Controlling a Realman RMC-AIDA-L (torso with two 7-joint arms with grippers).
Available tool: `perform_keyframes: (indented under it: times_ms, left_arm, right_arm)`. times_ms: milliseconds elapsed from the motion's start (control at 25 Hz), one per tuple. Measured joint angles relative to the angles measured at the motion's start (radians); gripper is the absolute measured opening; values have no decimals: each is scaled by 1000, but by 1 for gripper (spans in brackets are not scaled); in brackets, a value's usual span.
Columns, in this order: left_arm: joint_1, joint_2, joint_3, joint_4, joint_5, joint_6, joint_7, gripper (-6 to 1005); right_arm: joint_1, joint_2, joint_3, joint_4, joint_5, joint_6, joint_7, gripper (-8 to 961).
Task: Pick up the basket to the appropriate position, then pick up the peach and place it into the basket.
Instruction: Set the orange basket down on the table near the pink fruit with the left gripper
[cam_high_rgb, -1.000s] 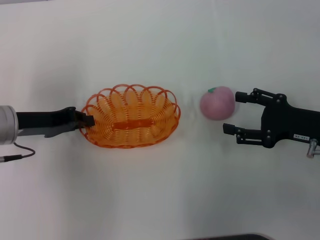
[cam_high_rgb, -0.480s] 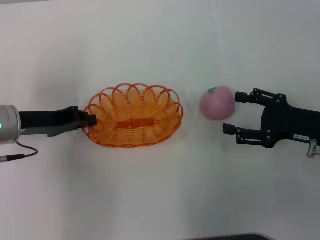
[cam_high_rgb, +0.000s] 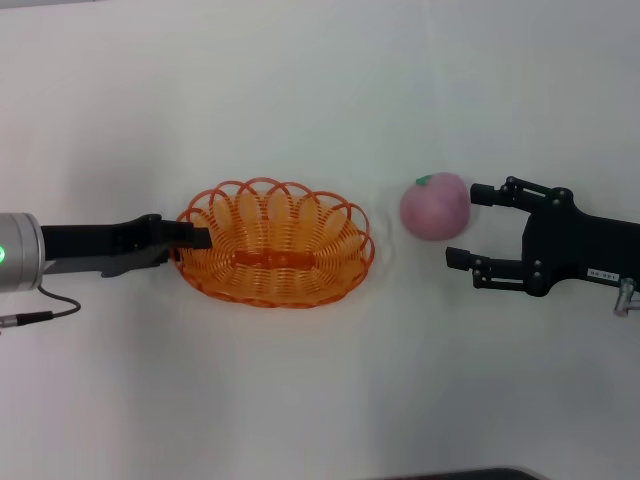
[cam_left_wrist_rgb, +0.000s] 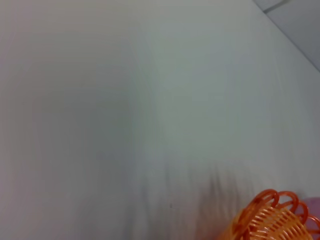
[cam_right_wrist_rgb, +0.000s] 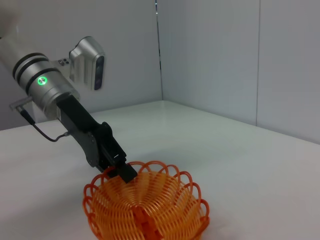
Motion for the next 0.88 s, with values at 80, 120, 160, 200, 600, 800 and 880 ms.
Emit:
perform_keyframes:
  times_ms: [80,120,160,200,600,800,880]
  left_arm:
    - [1,1,-1,-5,-3,8,2,209]
    - [2,1,-2,-5,-4,13,3,244]
    - [3,2,-5,-5,-6,17,3,278]
    - [5,2,-9,-5,-6,24,3,312]
    - [18,4,-61,-1,-9,69,49,499]
    - [13,10,-143,-4,-27,143,137,534]
    - [13,15,-189,-4,-39,165,169,548]
  right_arm:
    - [0,0,0,0,0,0,0,885]
    - [0,0,-1,0,0,0,0,885]
    - [-1,0,0,0,0,0,0,885]
    - [-2,0,0,0,0,0,0,885]
    - [-4,0,0,0,0,-4,0,884]
    - [-2,0,0,0,0,-4,0,882]
    - [-2,0,0,0,0,-4,0,882]
